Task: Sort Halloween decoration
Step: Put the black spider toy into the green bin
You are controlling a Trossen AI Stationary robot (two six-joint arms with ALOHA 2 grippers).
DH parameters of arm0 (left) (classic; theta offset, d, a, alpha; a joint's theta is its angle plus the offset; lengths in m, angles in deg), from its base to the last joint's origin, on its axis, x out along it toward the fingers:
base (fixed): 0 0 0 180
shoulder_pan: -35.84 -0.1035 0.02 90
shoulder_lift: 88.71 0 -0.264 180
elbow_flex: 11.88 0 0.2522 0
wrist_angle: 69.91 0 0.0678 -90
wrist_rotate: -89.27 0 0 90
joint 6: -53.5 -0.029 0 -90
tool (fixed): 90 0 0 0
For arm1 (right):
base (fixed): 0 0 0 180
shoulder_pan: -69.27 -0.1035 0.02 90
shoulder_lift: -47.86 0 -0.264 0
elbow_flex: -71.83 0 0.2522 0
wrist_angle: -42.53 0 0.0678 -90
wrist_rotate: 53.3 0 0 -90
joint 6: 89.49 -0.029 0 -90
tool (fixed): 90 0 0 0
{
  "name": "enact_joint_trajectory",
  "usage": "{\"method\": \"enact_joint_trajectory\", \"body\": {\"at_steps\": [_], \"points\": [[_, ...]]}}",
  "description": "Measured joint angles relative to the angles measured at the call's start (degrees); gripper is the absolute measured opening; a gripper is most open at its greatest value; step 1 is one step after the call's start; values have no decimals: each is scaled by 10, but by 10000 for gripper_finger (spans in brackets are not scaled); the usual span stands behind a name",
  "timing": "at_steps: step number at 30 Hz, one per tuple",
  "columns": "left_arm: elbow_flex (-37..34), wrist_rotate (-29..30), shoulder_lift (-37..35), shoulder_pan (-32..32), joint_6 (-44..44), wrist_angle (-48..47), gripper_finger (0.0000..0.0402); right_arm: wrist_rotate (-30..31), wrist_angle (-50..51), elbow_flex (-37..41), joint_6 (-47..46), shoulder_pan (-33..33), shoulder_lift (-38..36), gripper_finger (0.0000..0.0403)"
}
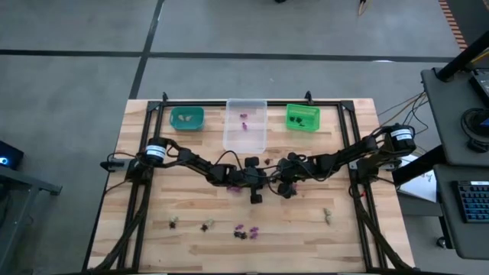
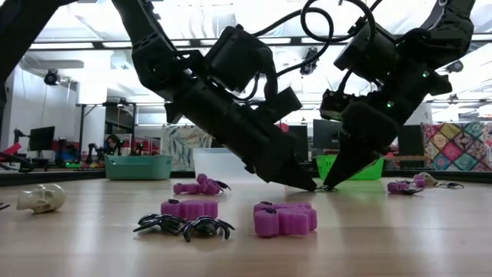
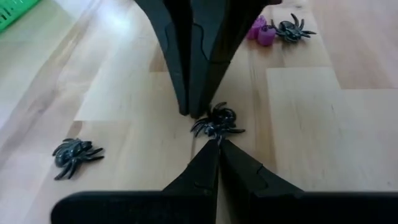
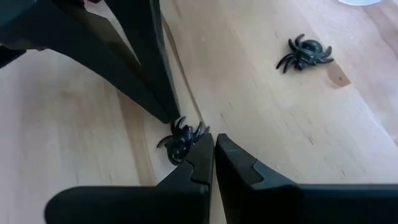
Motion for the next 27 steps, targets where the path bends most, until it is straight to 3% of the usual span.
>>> {"method": "enact_joint_trajectory", "body": {"at_steps": [5, 13, 16, 21, 27], "points": [[-1, 47, -3, -1, -3, -3, 0, -9, -8, 0, -18, -2, 0, 9], [-2, 45, -29, -1, -41, -63, 0, -5, -9, 0, -25, -2, -7, 9], [-2, 33, -37, -1, -43, -86, 0, -5, 0, 0, -28, -2, -9, 9], [-5, -35, -36, -2, -44, -82, 0, -9, 20, 0, -39, -5, -7, 9], [-5, -35, -25, -3, -36, -60, 0, -3, 4, -1, -40, -13, 7, 9]]}}
